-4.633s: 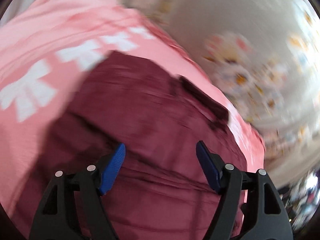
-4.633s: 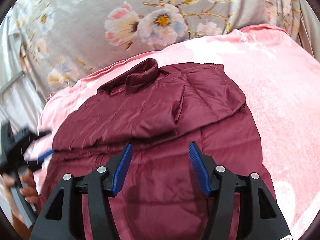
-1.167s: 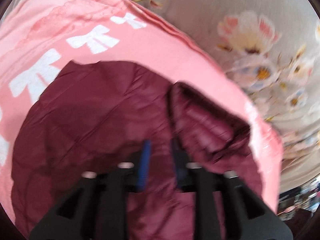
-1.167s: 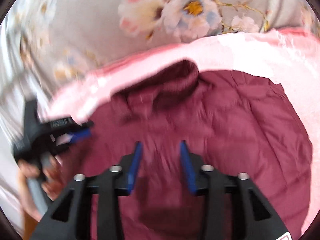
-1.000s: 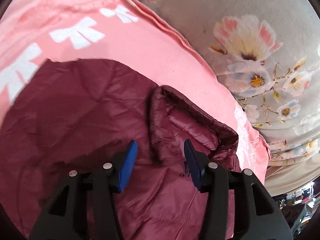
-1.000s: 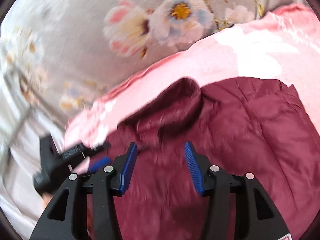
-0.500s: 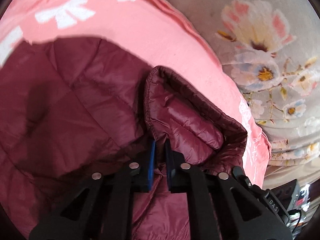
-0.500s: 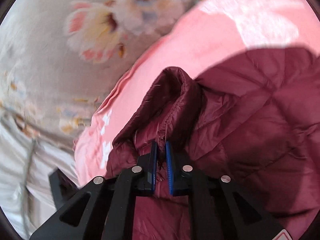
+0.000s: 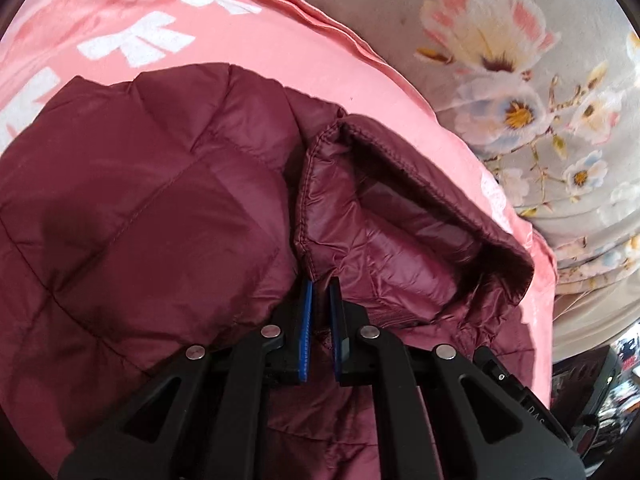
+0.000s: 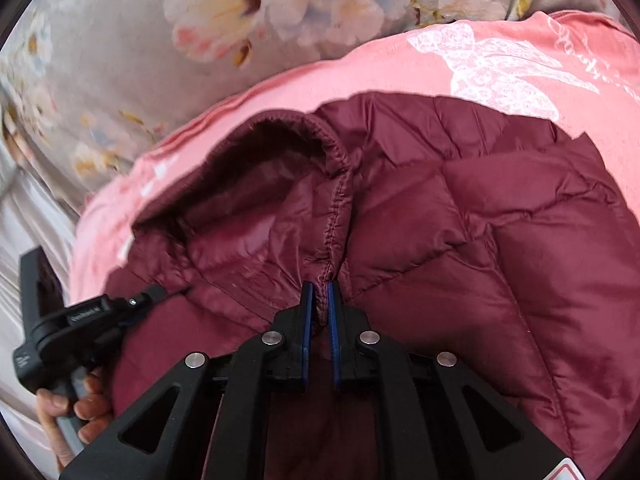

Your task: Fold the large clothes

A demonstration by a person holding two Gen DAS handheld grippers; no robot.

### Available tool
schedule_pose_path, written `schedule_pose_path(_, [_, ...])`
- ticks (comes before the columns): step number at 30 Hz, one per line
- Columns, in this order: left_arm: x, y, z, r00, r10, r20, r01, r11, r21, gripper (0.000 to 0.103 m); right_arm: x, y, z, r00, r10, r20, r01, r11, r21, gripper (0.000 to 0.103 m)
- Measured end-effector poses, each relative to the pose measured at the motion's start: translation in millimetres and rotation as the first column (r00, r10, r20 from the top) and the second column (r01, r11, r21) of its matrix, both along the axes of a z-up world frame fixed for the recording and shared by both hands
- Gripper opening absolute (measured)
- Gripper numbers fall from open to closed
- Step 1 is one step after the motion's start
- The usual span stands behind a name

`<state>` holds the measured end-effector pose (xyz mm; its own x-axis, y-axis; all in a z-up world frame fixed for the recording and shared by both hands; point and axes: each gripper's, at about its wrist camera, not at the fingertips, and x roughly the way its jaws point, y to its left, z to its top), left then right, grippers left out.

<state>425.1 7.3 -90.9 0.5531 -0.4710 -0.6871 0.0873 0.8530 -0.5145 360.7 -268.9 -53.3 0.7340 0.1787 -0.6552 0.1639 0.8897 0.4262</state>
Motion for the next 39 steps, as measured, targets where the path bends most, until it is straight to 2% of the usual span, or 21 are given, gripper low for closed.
schedule_pose_path(5, [-6.7, -11.3, -1.7, 0.997, -0.014, 0.07, 0.007, 0.996, 0.093, 0.01, 3.2, -0.3, 1.7, 1.0, -0.001, -0.002, 0.001, 0.999, -0.041, 0.005])
schedule_pose_path(9, [-7.2, -15.5, -0.7, 0.995, -0.011, 0.096, -0.002, 0.991, 0.134, 0.011, 0.3, -9.1, 4.5, 1.0, 0.005, 0.009, -0.005, 1.0, 0.01, 0.005])
schedule_pose_path(13, [-13.7, -12.4, 6.4, 0.994, -0.012, 0.105, -0.003, 0.989, 0.147, 0.017, -20.5, -17.9, 23.2, 0.999, -0.019, 0.049, 0.017, 0.999, 0.028, 0.018])
schedule_pose_path(15, [-22.5, -4.0, 17.8, 0.992, -0.004, 0.13, -0.014, 0.99, 0.14, 0.026, -33.0, -24.6, 36.2, 0.996, -0.025, 0.084, 0.021, 0.999, 0.042, 0.02])
schedule_pose_path(17, [-26.0, 4.7, 30.4, 0.988, 0.004, 0.153, -0.022, 0.993, 0.117, 0.029, -39.1, -32.0, 49.6, 0.993, -0.039, 0.115, 0.031, 0.997, 0.063, 0.02])
schedule_pose_path(19, [-24.4, 12.1, 45.0, 0.985, 0.016, 0.169, -0.032, 0.995, 0.092, 0.029, -33.8, -38.5, 65.7, 0.988, -0.051, 0.146, 0.037, 0.995, 0.096, 0.023])
schedule_pose_path(21, [-14.6, 20.9, 62.3, 0.985, 0.045, 0.165, -0.051, 0.998, 0.036, 0.035, -20.7, -41.8, 77.2, 0.984, -0.06, 0.166, 0.036, 0.989, 0.144, 0.029])
schedule_pose_path(25, [14.5, 28.2, 83.5, 0.985, 0.12, 0.127, -0.107, 0.989, -0.1, 0.039, 15.9, -45.0, 79.1, 0.981, -0.076, 0.178, 0.016, 0.949, 0.315, 0.035])
schedule_pose_path(28, [37.0, 20.9, 87.4, 0.987, 0.139, 0.079, -0.123, 0.977, -0.174, 0.039, 46.0, -48.2, 67.5, 0.981, -0.119, 0.151, 0.045, 0.906, 0.422, 0.037])
schedule_pose_path(29, [45.8, 16.6, 86.5, 0.989, 0.139, 0.057, -0.126, 0.972, -0.197, 0.039, 55.8, -49.9, 61.2, 0.981, -0.133, 0.142, 0.051, 0.88, 0.472, 0.037])
schedule_pose_path(31, [59.1, 8.4, 82.8, 0.99, 0.137, 0.024, -0.129, 0.969, -0.21, 0.039, 70.7, -53.0, 48.3, 0.979, -0.167, 0.113, 0.076, 0.826, 0.558, 0.037])
schedule_pose_path(34, [73.3, -5.2, 76.3, 0.991, 0.137, 0.003, -0.134, 0.974, -0.181, 0.039, 85.5, -56.2, 29.3, 0.98, -0.191, 0.052, 0.118, 0.772, 0.624, 0.038])
schedule_pose_path(36, [83.0, -13.1, 62.5, 0.991, 0.13, -0.038, -0.134, 0.979, -0.154, 0.039, 93.2, -57.5, 12.8, 0.98, -0.197, -0.002, 0.152, 0.749, 0.645, 0.034])
schedule_pose_path(38, [88.9, -15.5, 47.8, 0.988, 0.13, -0.084, -0.14, 0.982, -0.124, 0.038, 92.1, -60.0, 4.9, 0.98, -0.199, -0.023, 0.17, 0.766, 0.62, 0.006])
schedule_pose_path(39, [90.4, -15.7, 42.7, 0.986, 0.135, -0.098, -0.145, 0.985, -0.097, 0.037, 90.3, -60.4, 3.0, 0.981, -0.19, -0.024, 0.167, 0.788, 0.592, 0.004])
